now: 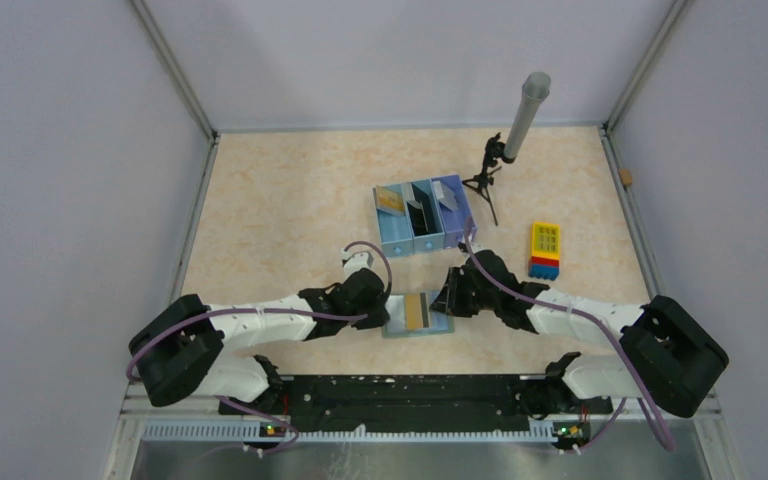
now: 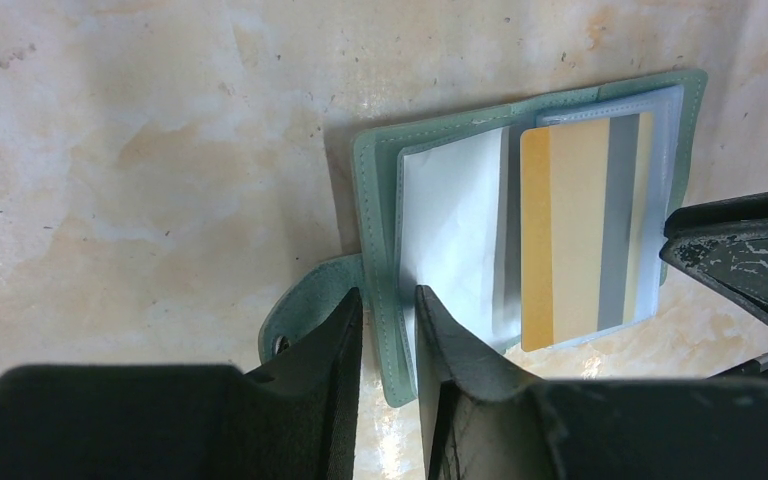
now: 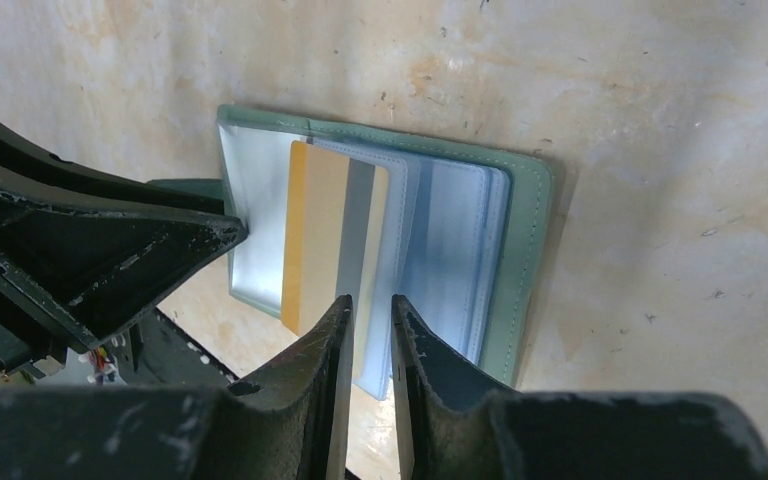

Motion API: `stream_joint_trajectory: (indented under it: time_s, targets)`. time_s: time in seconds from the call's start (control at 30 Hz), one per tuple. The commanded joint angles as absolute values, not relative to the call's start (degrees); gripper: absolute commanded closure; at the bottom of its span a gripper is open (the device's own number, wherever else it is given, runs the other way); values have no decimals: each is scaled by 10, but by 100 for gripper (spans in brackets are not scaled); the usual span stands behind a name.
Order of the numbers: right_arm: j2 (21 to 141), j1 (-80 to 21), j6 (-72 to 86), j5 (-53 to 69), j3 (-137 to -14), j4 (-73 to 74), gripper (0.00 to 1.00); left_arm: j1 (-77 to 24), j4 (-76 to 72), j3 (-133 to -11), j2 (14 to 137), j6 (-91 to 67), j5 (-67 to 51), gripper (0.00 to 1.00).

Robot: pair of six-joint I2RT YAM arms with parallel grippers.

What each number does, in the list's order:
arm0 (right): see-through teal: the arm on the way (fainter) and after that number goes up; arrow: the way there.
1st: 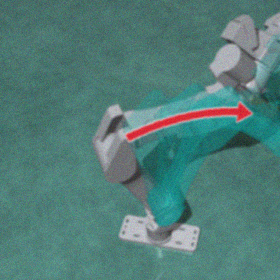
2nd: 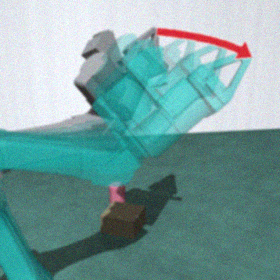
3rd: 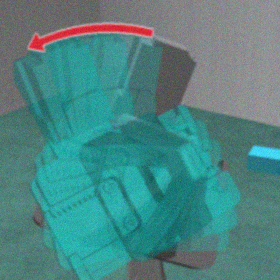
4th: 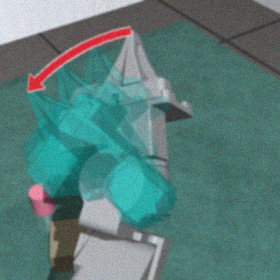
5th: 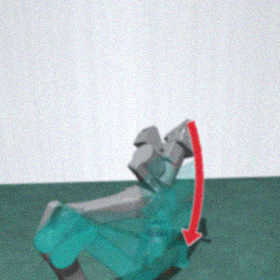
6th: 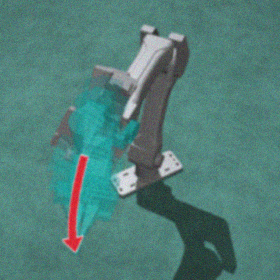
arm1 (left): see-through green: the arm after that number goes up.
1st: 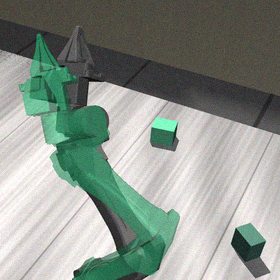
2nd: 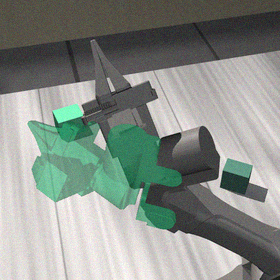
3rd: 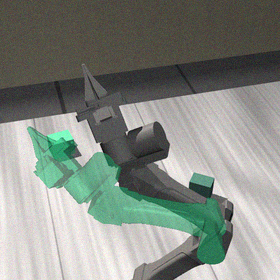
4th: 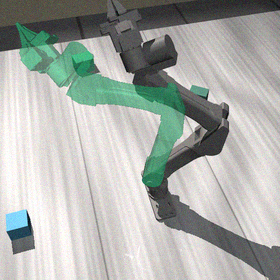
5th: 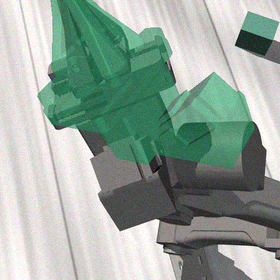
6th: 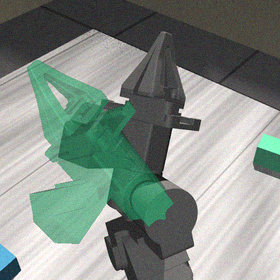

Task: Put the credit cards into the card holder
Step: Turn over the card slot in the card holder.

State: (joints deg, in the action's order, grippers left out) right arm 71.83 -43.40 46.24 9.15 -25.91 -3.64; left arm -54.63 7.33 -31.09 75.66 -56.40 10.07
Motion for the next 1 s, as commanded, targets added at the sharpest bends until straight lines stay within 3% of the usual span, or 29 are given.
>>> stream_joint_trajectory:
  time_s: [0.0, 0.97]
  targets:
    - [708, -439, 464, 90, -255, -57, 80, -546, 66, -322, 759, -559, 104, 73]
    - [739, -472, 470, 112, -267, -126, 79, -546, 66, -324, 759, -559, 106, 76]
